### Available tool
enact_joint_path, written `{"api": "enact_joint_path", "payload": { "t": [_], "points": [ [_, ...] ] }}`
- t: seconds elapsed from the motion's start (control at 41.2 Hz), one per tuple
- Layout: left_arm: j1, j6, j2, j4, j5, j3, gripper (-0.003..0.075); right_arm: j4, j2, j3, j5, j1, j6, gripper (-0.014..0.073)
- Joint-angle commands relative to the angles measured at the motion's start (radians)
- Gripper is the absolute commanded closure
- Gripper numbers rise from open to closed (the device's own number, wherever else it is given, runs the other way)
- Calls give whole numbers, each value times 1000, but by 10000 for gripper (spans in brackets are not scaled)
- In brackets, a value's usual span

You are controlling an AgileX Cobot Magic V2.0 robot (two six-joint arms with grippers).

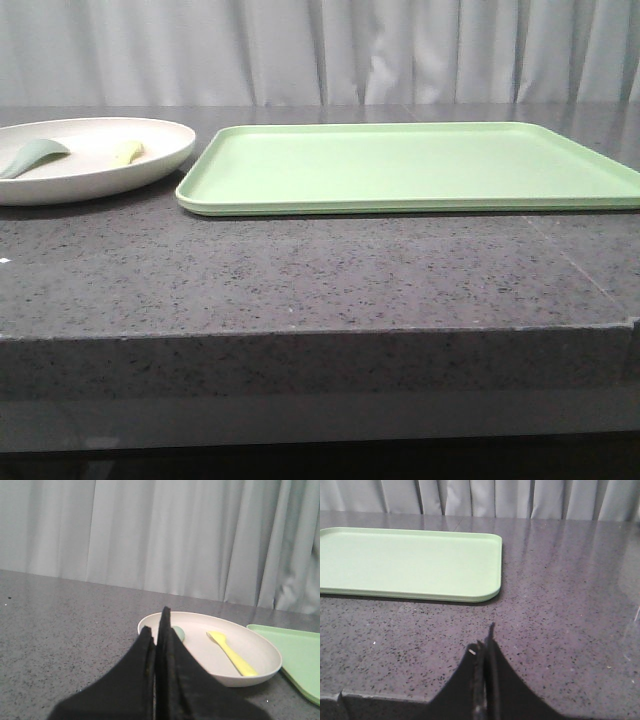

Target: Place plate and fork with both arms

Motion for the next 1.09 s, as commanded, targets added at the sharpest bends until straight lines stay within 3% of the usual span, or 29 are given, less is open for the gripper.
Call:
{"api": "enact_joint_path", "payload": {
  "t": [0.0, 0.267, 0.656, 0.874, 1.068],
  "points": [
    [0, -2, -19, -9, -108, 1, 738, -1, -17, -3, -112, -2, -9, 643],
    [0, -2, -19, -14, -208, 1, 738, 0, -17, -10, -237, -2, -8, 643],
    [0, -2, 15, 15, -244, -132, 738, 0, -17, -199, -189, -2, -8, 643],
    [0, -2, 194, 59, -39, -338, 738, 0, 48, -377, 9, -2, -8, 652],
    [0, -2, 387, 64, 158, -497, 738, 0, 251, -568, 180, -2, -8, 652]
  ]
}}
